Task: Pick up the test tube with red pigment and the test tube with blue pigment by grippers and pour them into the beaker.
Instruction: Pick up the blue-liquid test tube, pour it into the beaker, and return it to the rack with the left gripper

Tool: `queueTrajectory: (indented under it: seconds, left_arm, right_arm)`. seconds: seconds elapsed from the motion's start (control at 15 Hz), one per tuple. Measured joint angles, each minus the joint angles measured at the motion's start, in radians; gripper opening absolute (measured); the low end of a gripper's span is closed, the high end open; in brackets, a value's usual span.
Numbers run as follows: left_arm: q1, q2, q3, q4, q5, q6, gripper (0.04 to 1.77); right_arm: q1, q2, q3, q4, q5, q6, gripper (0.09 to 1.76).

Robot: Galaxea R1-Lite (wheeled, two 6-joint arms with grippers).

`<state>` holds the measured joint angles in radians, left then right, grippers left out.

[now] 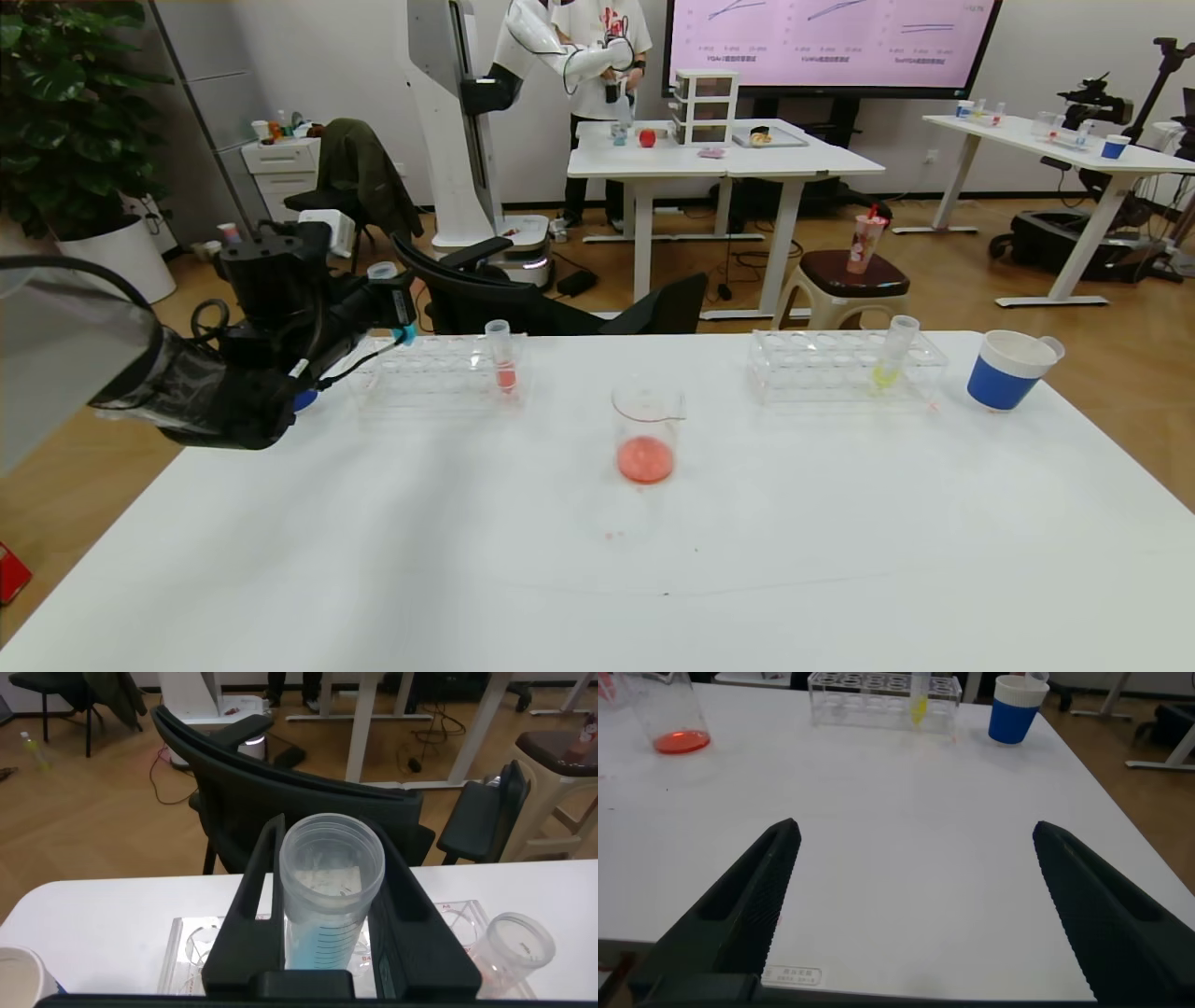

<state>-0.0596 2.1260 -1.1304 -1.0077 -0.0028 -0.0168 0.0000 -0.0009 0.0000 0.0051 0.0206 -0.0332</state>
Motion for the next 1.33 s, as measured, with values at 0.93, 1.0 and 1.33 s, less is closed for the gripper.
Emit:
queueTrajectory:
  seconds: [0.93, 1.0, 1.33]
  left_arm:
    - [-0.260, -0.031, -0.167, 0.030, -0.203, 0.240, 0.51]
    - [-0.276, -0.010, -0.189, 0.018, -0.219, 0.275, 0.51]
    - [-0.312, 0.089, -0.233, -0.107, -0.357, 0.477, 0.51]
  right_arm:
    - [0.000, 0.000, 0.000, 0.000, 0.000, 0.000, 1.74]
    - [0.000, 0.000, 0.000, 0.000, 0.000, 0.000, 1.74]
    - [0.000, 0.000, 0.000, -0.001, 0.000, 0.000, 1.74]
